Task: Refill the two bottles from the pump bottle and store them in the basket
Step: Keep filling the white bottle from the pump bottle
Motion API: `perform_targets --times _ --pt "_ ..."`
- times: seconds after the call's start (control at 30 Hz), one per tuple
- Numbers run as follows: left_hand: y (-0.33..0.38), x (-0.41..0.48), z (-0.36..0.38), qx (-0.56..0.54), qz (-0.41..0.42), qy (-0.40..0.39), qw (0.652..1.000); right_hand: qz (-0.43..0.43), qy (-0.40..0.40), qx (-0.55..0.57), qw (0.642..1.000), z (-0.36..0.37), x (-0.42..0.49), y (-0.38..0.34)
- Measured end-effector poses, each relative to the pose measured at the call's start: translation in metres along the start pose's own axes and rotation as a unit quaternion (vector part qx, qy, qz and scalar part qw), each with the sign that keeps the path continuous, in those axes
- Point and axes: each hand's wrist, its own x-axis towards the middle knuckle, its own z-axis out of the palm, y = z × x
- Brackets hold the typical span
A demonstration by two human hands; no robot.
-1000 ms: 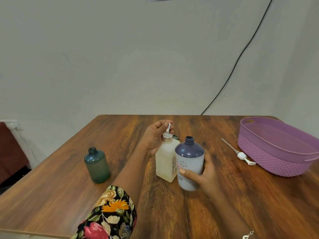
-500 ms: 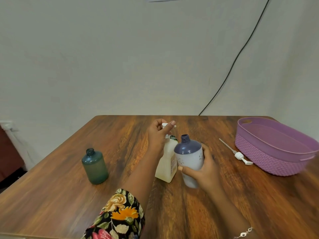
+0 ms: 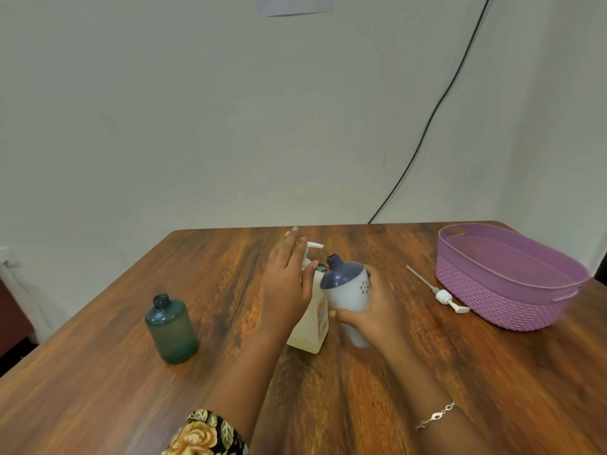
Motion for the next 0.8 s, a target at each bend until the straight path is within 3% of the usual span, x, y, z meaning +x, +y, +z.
perform_targets --times 0.13,0.33,0.8 --pt "0.003 0.004 -0.003 0.032 0.036 -0.027 0.998 0.011 -0.004 -0.004 1.0 0.002 0.005 -0.005" --pt "0.007 0.004 -0.001 0.033 0.024 -0.009 0.999 0.027 -0.008 0.002 1.0 0.003 0.009 -0.011" --pt "0.008 0.007 0.003 0.009 0.016 0.014 1.0 0.0 -0.014 -0.131 0.991 0.0 0.018 -0.011"
